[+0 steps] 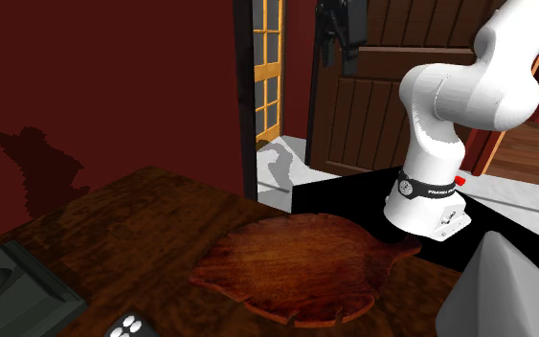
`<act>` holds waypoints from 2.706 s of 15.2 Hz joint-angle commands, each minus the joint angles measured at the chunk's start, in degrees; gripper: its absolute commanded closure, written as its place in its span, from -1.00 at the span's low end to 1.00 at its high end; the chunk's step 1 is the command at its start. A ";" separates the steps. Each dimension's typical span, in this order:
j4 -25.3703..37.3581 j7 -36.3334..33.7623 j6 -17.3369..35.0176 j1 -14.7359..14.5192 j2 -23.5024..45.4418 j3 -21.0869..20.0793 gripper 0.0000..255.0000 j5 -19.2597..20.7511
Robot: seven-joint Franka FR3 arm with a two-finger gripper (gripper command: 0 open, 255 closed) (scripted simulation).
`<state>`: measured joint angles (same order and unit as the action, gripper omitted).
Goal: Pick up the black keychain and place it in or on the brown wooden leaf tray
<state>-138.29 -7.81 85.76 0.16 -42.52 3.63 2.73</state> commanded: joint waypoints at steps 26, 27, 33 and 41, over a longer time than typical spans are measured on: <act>17.61 -41.17 32.79 -2.85 42.00 -19.60 -1.00 -2.06; 19.42 -42.90 33.34 -3.08 44.18 -19.84 -1.00 -1.13; 32.22 -52.54 34.66 -5.55 57.47 -19.83 -1.00 4.79; 36.39 -56.03 37.49 -7.04 64.24 -18.84 -1.00 7.46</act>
<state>-101.46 -63.75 122.53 -6.89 21.45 -15.29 10.04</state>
